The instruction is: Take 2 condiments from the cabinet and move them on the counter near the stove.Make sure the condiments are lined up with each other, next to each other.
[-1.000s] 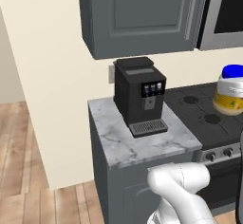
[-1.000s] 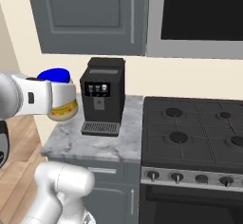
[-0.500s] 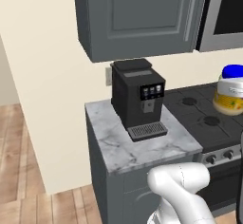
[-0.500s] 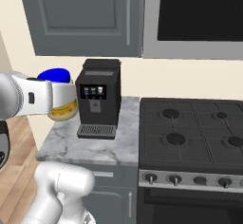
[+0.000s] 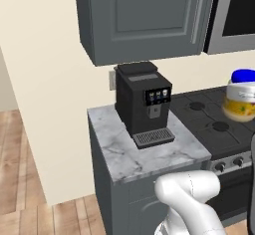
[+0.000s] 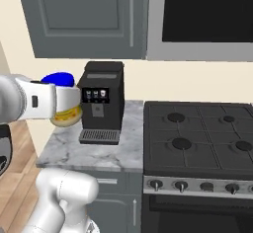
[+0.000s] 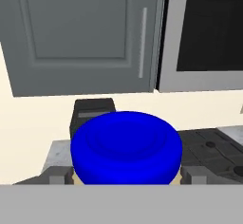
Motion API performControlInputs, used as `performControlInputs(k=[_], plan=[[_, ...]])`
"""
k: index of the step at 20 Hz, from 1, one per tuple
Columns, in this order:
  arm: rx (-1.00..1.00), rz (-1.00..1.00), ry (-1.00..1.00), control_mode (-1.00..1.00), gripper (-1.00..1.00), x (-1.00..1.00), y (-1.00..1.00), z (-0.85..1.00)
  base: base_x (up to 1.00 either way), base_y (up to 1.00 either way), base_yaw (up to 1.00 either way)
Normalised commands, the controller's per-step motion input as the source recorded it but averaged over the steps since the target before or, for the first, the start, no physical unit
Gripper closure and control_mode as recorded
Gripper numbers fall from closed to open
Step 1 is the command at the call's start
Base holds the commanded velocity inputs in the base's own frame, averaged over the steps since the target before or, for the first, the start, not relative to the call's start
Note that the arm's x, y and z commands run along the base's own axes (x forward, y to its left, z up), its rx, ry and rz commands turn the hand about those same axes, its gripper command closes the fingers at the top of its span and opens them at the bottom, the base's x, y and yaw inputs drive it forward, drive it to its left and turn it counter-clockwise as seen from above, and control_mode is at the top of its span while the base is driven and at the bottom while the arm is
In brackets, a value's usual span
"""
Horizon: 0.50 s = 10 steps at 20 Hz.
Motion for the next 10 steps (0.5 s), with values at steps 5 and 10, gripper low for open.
performControlInputs(k=[5,10], plan=[[0.00,0.16,0.05,-1.00,1.00,0.56,-0.02,-0.40,0.00,0.00,0.00],[0.00,0.29,0.01,-1.00,1.00,0.45,-0.25,-0.43,0.00,0.00,0.00]])
